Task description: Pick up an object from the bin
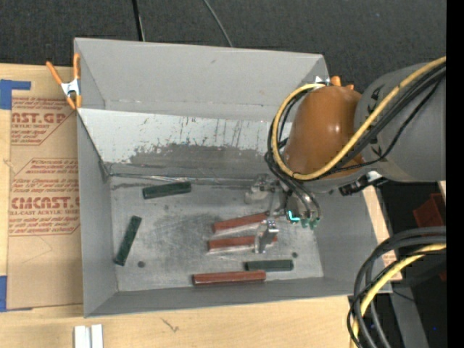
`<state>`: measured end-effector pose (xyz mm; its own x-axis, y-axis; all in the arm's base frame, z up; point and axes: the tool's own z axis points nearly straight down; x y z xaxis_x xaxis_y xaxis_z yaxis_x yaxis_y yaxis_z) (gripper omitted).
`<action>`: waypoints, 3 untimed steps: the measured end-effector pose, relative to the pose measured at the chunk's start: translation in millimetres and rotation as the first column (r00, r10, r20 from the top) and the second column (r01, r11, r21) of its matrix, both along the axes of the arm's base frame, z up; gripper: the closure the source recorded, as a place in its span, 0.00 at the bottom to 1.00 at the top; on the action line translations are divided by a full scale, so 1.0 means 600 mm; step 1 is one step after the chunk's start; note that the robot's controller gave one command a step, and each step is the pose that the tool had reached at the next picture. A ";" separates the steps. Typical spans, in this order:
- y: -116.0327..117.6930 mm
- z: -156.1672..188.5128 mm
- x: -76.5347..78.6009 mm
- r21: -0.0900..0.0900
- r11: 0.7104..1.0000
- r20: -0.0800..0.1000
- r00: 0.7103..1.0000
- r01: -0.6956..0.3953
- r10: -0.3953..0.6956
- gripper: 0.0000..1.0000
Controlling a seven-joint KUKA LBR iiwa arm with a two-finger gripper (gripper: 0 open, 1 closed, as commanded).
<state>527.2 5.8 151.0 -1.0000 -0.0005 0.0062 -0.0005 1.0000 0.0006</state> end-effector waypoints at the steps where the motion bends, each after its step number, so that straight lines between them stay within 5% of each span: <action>1: 0.000 0.005 0.003 0.000 1.000 0.007 1.000 0.000 0.000 0.00; 2: 0.003 -0.126 0.055 0.000 1.000 0.008 1.000 -0.027 0.027 1.00; 3: 0.003 -0.126 0.055 0.000 1.000 0.008 1.000 -0.027 0.027 1.00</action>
Offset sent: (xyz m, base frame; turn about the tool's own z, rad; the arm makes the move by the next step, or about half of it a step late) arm 0.0308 0.0020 -0.0810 -0.0271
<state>560.4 7.9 75.3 -0.9996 -0.0273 -0.0017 -0.0273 0.9996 0.0003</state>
